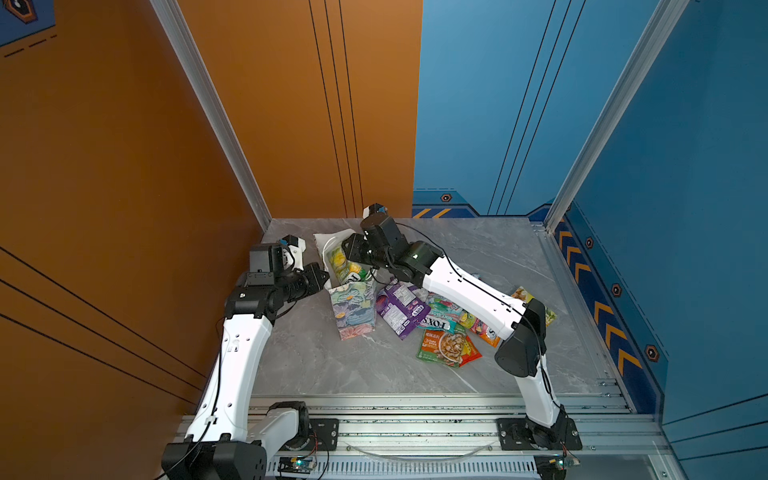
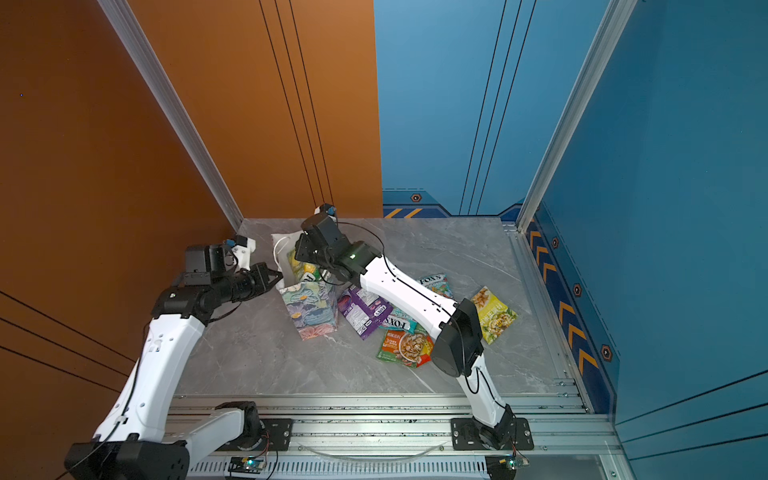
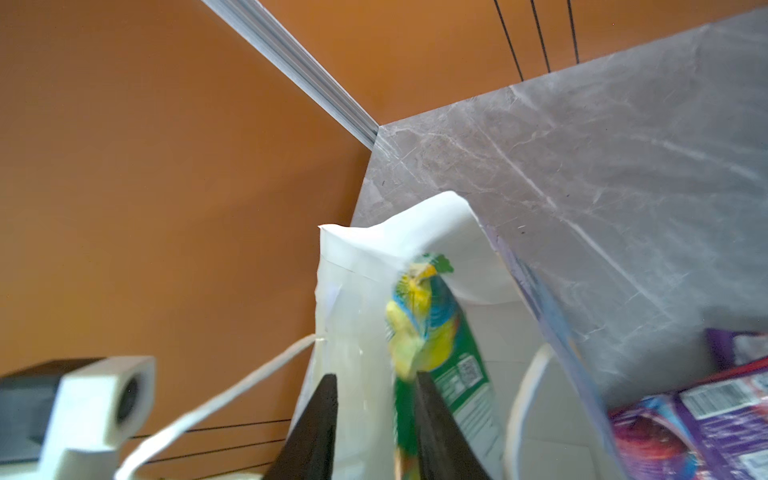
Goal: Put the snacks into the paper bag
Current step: 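Open the right gripper to release the packet inside the bag, then move the right gripper back down to the candy pile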
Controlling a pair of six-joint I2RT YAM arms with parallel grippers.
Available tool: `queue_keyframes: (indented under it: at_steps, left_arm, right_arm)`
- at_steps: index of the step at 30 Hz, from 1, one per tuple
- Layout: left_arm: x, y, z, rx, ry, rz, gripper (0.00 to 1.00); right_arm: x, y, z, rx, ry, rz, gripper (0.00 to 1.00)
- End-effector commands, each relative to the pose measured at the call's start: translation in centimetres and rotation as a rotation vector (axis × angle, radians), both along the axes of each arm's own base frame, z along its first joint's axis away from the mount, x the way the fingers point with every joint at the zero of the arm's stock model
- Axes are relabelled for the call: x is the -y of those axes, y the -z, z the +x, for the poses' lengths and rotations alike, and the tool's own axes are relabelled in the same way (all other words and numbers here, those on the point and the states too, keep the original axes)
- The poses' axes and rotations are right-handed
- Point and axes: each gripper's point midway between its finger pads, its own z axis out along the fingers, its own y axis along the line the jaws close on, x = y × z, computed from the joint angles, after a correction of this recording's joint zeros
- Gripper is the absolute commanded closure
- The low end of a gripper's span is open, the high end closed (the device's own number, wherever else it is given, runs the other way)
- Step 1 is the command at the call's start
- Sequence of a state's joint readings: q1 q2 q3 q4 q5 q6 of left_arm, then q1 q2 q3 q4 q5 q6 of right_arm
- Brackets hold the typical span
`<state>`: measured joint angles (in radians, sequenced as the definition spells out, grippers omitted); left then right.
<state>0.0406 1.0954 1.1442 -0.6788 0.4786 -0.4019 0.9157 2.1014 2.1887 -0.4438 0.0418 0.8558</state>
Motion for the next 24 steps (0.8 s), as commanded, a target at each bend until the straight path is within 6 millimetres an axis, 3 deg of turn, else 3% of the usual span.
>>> queue_keyframes:
  at_steps: [1, 8, 16, 19, 23, 24]
  left_arm:
    - [-0.4, 0.5, -0.3, -0.009, -0.014, 0.0, 1.0]
    - [-0.5, 0.6, -0.3, -0.011, -0.017, -0.001, 1.0]
    - [-0.6, 0.6, -0.2, -0.013, -0.018, -0.002, 1.0]
    - [-0.7, 0.7, -0.2, -0.014, -0.02, -0.002, 1.0]
    - [-0.8, 0.8, -0.3, -0.016, -0.024, -0.003, 1.0]
    - [-0.8, 0.8, -0.3, -0.016, -0.024, -0.004, 1.0]
  right_arm:
    - [1.3, -4.0, 0.0, 0.06, 0.001, 0.072, 0.54]
    - [3.4, -6.6, 0.3, 0.126, 0.004, 0.108, 0.52]
    - [8.8, -9.2, -0.6, 0.247, 0.01, 0.065, 0.46]
    - [11.3, -8.3, -1.3, 0.254, -0.009, 0.008, 0.45]
    - [14.7, -5.0, -2.0, 0.201, -0.034, -0.024, 0.41]
    - [16.5, -3.9, -1.3, 0.178, -0.013, -0.04, 0.4]
